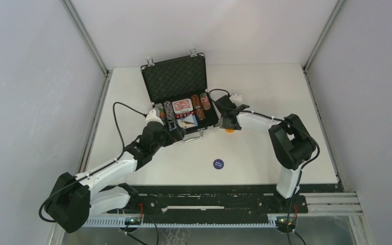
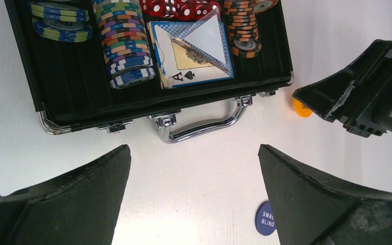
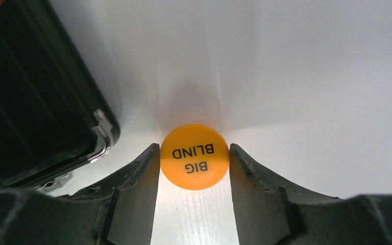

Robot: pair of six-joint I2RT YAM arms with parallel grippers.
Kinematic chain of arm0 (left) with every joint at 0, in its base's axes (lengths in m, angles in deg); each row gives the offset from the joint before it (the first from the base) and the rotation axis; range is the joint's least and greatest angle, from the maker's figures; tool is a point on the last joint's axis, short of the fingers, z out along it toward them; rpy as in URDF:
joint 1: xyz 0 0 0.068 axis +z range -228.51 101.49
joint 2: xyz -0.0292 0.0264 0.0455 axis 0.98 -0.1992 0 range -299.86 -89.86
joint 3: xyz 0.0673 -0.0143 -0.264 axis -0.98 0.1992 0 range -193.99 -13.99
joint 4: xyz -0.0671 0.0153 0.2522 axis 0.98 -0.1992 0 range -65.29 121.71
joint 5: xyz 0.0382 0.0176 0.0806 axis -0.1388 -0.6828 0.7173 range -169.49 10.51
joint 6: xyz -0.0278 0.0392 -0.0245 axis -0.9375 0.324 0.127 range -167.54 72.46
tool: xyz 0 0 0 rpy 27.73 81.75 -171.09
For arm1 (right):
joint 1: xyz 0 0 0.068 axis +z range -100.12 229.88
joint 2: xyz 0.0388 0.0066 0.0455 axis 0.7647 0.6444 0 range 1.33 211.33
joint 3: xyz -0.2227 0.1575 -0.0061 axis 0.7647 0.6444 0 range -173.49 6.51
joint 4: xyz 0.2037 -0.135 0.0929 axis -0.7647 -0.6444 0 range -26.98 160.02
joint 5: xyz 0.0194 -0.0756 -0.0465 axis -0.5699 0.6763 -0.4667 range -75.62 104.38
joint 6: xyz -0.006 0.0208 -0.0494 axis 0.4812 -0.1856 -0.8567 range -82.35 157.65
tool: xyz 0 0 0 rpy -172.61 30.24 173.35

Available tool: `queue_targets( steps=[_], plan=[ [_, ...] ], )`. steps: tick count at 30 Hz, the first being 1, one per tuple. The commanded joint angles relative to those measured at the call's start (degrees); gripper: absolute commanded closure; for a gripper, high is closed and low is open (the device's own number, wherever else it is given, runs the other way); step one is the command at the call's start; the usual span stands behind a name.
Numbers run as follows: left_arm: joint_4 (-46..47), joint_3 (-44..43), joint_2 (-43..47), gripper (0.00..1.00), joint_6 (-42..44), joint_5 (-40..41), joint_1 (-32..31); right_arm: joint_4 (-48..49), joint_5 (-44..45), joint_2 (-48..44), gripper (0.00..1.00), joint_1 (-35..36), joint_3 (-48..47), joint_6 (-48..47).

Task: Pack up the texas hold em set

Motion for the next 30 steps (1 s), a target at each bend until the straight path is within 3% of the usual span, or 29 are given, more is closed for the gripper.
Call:
queue_targets(
  steps=[1, 13, 30],
  plan=[
    [1.58, -1.33, 1.02, 0.00, 0.47, 0.12, -0.24, 0.44, 1.61, -4.73, 0.44, 0.81, -0.38, 0.14],
    [1.67, -1.30, 1.12, 0.00, 0.47, -0.01, -0.24, -2.66, 2.44, -3.01, 0.43, 5.39, -8.22, -0.85],
    [1.67, -0.96, 2.02, 0.00, 0.47, 0.25, -0.24, -9.50, 1.70, 12.82, 0.43, 12.10, -32.80, -4.15]
  ],
)
